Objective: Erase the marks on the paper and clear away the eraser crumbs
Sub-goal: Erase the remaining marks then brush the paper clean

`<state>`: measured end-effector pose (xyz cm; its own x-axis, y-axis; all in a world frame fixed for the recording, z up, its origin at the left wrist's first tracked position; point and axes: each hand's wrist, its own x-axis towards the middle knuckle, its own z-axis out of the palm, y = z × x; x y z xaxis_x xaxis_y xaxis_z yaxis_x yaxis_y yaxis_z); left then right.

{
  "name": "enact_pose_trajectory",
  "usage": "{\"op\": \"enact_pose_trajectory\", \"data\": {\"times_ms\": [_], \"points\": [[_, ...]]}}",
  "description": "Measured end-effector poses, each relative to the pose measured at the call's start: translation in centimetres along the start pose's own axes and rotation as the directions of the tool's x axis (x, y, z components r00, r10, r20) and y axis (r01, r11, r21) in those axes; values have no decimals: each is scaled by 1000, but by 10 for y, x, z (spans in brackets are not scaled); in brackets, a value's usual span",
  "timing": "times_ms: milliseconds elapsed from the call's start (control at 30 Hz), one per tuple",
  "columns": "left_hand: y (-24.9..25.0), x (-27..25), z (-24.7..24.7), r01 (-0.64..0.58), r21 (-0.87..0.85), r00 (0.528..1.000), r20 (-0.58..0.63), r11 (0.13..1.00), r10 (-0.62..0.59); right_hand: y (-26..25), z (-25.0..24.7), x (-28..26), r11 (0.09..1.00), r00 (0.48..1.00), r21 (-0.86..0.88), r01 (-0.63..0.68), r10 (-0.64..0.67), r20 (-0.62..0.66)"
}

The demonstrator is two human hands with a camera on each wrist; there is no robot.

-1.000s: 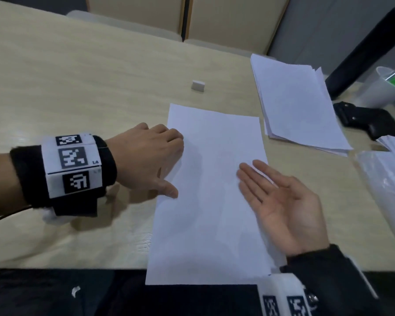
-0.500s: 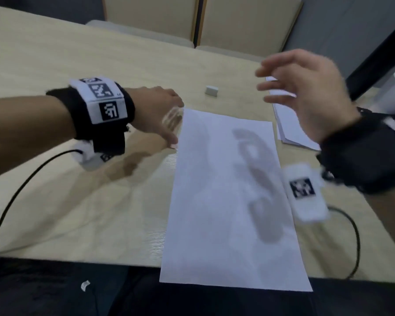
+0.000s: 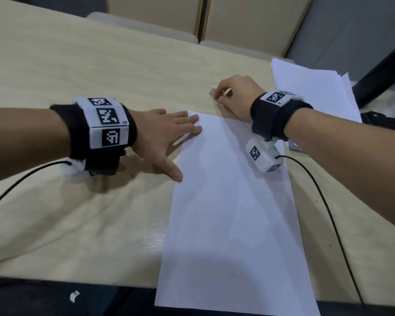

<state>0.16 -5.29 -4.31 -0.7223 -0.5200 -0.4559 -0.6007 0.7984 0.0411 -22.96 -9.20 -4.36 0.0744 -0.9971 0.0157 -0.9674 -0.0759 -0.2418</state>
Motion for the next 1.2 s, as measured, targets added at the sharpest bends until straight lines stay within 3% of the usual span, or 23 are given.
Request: {"op": "enact_pose_trajectory", "data": {"times_ms": [200, 300, 400, 467, 567, 700, 933, 1133, 1200], "points": [[2, 0, -3, 16, 17, 1000, 6, 1000, -16, -9, -5, -5, 971, 995, 236, -37, 59, -86], [3, -1, -3, 16, 7, 1000, -2, 1000, -16, -9, -19, -44, 870, 993, 478, -122, 112, 49], [9, -1, -8, 8, 29, 998, -55, 1000, -7, -5, -21, -90, 864, 964, 476, -167, 43, 262], [16, 3, -13, -9, 41, 993, -115, 999, 13, -4, -16, -111, 872, 948, 459, -168, 15, 318], [27, 11, -16, -51, 25, 990, -128, 998, 54, 1, -9, -118, 862, 951, 478, -170, 17, 309], [28, 20, -11, -67, -90, 997, -36, 994, 64, -1, -8, -114, 857, 949, 486, -173, 14, 314], [24, 27, -9, -71, -71, 997, 13, 995, 72, -5, -4, -105, 861, 967, 489, -141, 13, 256], [26, 28, -11, -39, -81, 998, 40, 996, 42, -5, -11, -115, 892, 907, 451, -30, -165, 386], [25, 28, -12, -36, -82, 998, 40, 996, 39, -6, -9, -111, 876, 942, 480, -45, -122, 312]]}}
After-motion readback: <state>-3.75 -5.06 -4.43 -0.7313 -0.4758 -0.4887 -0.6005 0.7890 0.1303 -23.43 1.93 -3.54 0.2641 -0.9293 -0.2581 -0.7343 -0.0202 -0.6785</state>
